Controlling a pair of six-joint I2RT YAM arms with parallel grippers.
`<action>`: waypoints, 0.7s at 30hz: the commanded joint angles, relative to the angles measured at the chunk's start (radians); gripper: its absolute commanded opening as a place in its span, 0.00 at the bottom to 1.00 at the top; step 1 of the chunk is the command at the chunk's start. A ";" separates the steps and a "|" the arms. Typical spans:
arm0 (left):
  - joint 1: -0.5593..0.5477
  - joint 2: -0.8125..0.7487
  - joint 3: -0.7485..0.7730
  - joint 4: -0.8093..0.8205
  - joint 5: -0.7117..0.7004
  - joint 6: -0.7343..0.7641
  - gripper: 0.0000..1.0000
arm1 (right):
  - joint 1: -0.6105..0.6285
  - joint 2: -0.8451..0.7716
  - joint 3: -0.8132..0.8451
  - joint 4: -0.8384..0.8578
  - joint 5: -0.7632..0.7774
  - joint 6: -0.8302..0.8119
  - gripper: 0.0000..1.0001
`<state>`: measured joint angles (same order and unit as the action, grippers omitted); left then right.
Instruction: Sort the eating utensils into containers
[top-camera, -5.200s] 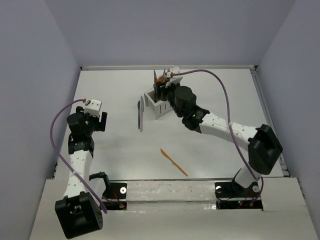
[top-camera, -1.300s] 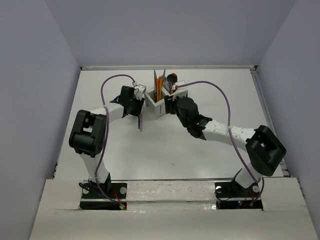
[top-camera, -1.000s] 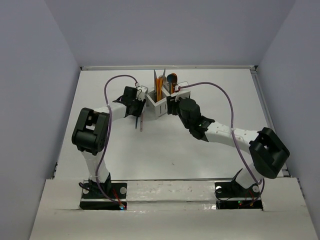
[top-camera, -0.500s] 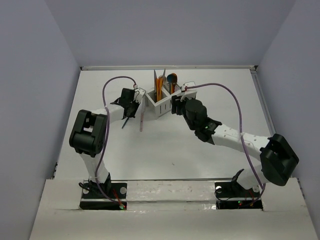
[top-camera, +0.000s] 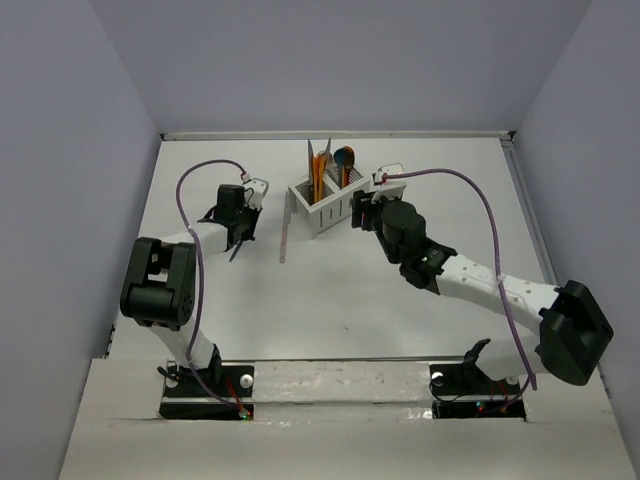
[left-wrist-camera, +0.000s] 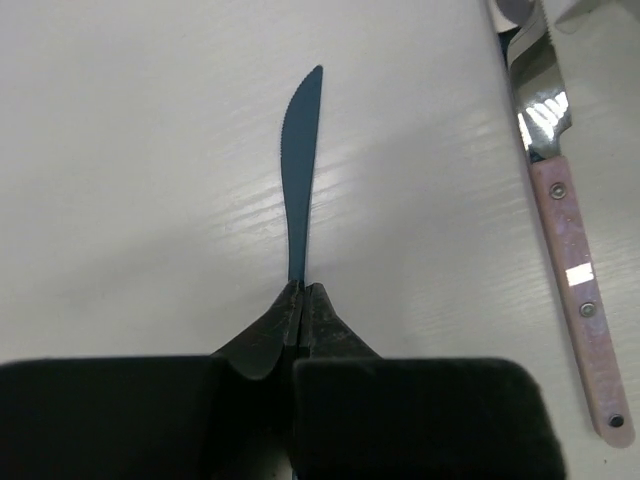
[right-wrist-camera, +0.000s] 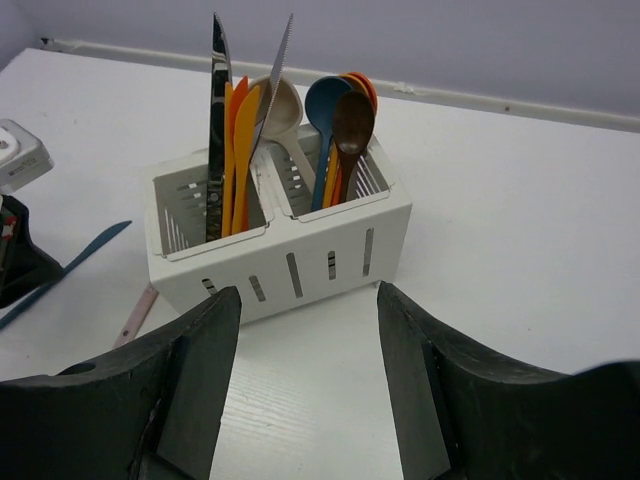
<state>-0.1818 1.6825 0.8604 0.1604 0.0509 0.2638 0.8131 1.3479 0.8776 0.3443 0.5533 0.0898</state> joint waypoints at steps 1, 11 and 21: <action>-0.012 -0.055 0.026 0.025 0.082 0.034 0.07 | 0.009 -0.041 -0.019 0.019 0.043 -0.012 0.63; 0.028 -0.029 0.098 -0.191 0.083 0.141 0.63 | 0.009 -0.047 -0.029 -0.014 0.051 -0.004 0.63; 0.050 0.058 0.176 -0.326 0.138 0.184 0.51 | 0.009 -0.059 -0.048 -0.042 0.049 0.010 0.63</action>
<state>-0.1356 1.6829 0.9794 -0.0673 0.1463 0.4095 0.8131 1.3262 0.8455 0.2996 0.5804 0.0910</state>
